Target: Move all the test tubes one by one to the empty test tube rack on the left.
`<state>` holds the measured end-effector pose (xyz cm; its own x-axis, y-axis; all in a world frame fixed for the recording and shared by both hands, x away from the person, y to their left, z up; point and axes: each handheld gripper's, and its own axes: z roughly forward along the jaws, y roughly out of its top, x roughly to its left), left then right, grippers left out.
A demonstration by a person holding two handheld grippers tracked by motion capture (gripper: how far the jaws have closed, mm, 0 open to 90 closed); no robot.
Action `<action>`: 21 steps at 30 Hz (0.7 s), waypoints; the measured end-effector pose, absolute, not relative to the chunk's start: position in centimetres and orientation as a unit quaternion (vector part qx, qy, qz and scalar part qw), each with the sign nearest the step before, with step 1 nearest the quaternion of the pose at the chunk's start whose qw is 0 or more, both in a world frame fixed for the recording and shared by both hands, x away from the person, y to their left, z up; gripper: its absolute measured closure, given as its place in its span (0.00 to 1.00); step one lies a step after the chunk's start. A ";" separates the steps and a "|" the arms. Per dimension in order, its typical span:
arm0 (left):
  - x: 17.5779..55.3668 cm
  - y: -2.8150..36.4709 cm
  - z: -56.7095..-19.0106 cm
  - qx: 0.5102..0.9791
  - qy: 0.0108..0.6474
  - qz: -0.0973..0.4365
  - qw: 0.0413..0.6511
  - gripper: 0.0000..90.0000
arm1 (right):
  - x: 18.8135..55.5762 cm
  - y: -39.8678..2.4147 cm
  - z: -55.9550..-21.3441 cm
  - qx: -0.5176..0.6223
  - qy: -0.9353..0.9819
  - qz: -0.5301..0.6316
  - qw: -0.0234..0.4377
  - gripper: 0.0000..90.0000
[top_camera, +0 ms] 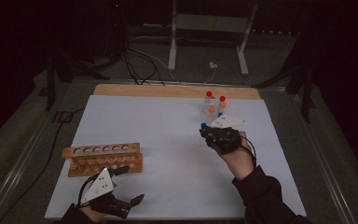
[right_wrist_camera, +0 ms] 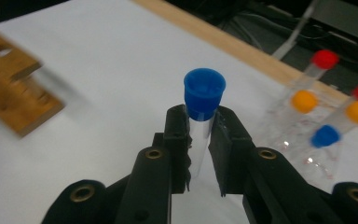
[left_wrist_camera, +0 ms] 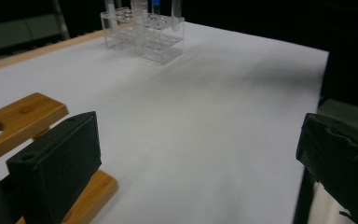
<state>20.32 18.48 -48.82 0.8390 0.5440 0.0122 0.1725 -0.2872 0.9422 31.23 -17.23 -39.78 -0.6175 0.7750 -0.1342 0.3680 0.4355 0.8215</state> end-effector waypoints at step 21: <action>22.7 14.2 -44.1 0.791 0.181 0.113 0.574 0.01 | 26.4 -14.7 -43.2 0.288 0.848 0.409 0.178 0.86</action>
<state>22.71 14.16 -44.08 0.9091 0.4157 -0.0280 0.1558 -0.2768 0.9482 26.42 -14.67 -43.16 -0.7711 0.6332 -0.0670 0.3421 0.5007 0.7951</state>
